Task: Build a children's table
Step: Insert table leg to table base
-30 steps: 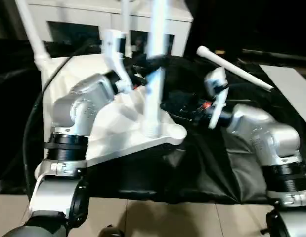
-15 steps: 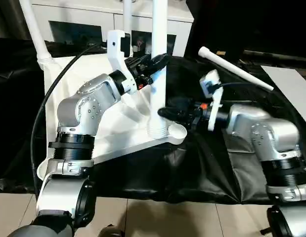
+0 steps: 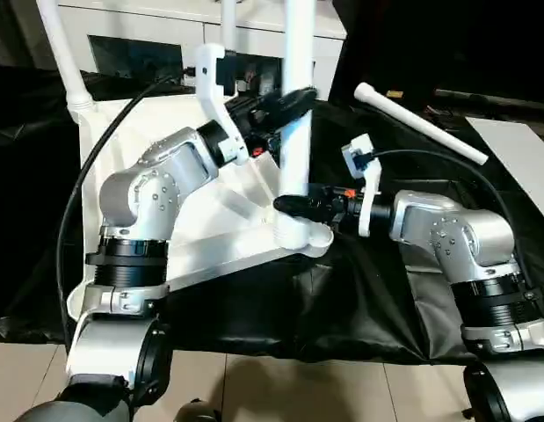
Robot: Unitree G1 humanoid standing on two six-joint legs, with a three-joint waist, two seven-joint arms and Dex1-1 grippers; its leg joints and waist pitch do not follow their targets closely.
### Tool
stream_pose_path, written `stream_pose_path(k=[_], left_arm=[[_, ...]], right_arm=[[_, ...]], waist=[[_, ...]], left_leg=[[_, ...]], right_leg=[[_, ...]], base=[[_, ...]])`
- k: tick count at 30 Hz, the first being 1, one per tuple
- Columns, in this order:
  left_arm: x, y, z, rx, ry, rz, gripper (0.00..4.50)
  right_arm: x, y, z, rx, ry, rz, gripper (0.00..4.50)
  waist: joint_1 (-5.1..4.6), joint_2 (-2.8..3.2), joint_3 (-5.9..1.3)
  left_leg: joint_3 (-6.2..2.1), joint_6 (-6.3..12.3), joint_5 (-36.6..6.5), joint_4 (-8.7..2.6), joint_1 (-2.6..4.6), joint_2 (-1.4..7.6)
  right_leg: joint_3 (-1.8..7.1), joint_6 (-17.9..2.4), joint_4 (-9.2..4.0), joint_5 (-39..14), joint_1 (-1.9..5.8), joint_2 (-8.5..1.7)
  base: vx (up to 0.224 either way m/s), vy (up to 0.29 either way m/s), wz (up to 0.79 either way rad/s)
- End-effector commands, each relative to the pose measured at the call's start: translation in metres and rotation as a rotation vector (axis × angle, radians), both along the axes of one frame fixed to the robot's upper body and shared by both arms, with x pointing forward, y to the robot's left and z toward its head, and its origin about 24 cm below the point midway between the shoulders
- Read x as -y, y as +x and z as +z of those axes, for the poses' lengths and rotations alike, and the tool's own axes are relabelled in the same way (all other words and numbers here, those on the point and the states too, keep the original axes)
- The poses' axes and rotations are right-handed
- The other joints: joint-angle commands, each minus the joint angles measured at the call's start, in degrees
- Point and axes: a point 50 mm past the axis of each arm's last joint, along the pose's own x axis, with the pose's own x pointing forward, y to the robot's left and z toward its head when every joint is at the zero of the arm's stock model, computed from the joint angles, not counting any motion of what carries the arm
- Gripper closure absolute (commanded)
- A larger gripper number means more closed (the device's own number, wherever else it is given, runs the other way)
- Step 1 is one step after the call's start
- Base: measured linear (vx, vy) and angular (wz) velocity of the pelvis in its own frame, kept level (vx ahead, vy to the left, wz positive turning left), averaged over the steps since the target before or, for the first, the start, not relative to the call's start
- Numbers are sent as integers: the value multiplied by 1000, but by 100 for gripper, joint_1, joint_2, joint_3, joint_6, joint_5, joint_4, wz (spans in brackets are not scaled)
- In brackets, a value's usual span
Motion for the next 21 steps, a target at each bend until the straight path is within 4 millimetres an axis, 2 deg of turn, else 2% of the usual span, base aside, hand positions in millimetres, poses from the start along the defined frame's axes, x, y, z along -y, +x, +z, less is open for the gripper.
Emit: stream_pose_path(k=[1,7,15,16,21], left_arm=[[6,-7,6,31,3,-66,275],[9,-10,6,36,0,-103,275],[10,-12,6,40,-6,-127,276],[10,-13,6,41,-4,-130,276],[10,-15,5,49,6,-152,276]], right_arm=[[2,-2,0,-10,-16,16,223],[1,-5,-2,-17,-21,44,259],[1,-7,-2,12,-18,69,262],[1,-8,-2,17,-14,73,206],[1,-9,-3,21,-25,78,175]], waist=[[1,23,-401],[0,31,-404],[4,26,-407],[4,28,-404],[10,39,-402]], left_leg=[[-100,-281,-997,-378,164,249],[-102,-315,-1052,-381,166,252],[-100,-308,-1011,-375,163,247],[-100,-301,-996,-376,161,247],[-101,-288,-1032,-377,164,251]], right_leg=[[285,-913,-411,-605,238,-511],[288,-895,-416,-645,237,-513],[288,-901,-410,-561,240,-509],[288,-907,-409,-554,240,-510],[284,-956,-415,-588,235,-511]], base=[[0,0,0],[0,0,0],[0,0,0],[0,0,0],[0,0,0]])
